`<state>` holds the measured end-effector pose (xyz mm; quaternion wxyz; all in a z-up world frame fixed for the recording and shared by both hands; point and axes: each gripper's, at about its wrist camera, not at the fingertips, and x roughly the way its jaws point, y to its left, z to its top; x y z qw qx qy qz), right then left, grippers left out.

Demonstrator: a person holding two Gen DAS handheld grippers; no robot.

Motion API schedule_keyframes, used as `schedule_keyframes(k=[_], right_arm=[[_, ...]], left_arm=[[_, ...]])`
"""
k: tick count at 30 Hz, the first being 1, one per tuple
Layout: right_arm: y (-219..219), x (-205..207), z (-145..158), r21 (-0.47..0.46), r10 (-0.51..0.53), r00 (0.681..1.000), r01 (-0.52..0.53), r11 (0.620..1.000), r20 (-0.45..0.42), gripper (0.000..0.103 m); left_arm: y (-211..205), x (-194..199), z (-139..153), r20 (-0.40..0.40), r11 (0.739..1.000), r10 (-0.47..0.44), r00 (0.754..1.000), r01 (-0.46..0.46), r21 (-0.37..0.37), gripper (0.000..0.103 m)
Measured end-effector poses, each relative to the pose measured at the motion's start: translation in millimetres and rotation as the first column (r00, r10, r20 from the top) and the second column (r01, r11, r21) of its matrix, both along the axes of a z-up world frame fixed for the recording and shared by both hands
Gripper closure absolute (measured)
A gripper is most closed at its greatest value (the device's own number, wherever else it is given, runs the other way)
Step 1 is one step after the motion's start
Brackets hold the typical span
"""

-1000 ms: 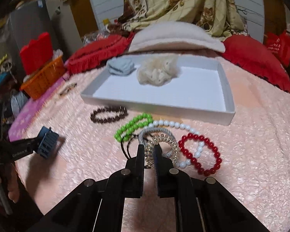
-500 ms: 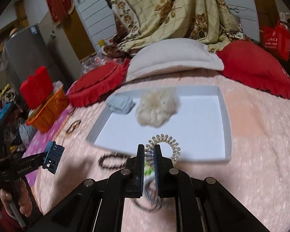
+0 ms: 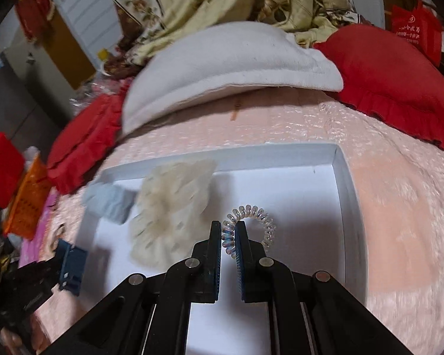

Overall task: Organize jewelry
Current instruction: 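Carry the clip into the box with the left tool while the right tool places the coiled hair tie there, then grasp the brown wooden bead bracelet with the left tool while the right tool grasps the silver braided bangle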

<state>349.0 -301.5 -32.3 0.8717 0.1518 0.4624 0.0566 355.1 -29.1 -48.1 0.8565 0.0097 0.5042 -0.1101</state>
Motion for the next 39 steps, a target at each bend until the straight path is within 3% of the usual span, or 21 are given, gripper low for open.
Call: schedule_keyframes(k=[3,11,18,21,28,30,32,39], right_arm=[[1,18,-10,-0.028,-0.011,1.000,0.011,1.000,-0.016,0.095],[-9,30,-17,-0.027,-0.050,0.998,0.049,0.998,-0.031,0.094],[-19,22,-4,-0.010,-0.079,0.997,0.079,0.997,-0.019,0.080],[-23,14,6,-0.004,-0.092,0.996,0.092,0.996,-0.008,0.079],[-33,-52,35,0.021,-0.052,0.998,0.052,0.998,0.035,0.078],[-35,-83,39,0.034,0.003,0.998,-0.005,0.999,0.060,0.068],[-34,-119,39,0.024,0.052,0.994,-0.055,0.998,0.093,0.059],[-41,-199,5,0.041,0.040,0.998,-0.042,0.998,0.047,0.058]], left_arm=[[2,13,-8,-0.008,1.000,0.014,1.000,-0.014,0.024,0.091],[7,20,-9,-0.001,0.999,0.000,1.000,0.000,-0.037,0.082],[12,-7,17,0.066,0.999,-0.007,0.998,0.010,-0.038,0.078],[17,-23,32,0.093,0.999,-0.006,0.996,0.010,-0.043,0.076],[33,-76,59,0.175,1.000,-0.006,0.985,0.009,-0.018,0.075],[39,-92,57,0.177,1.000,0.001,0.984,0.002,-0.016,0.072],[42,-104,50,0.163,1.000,0.000,0.987,0.003,-0.017,0.068],[22,-117,8,0.056,0.999,-0.039,0.998,0.039,0.002,0.068]])
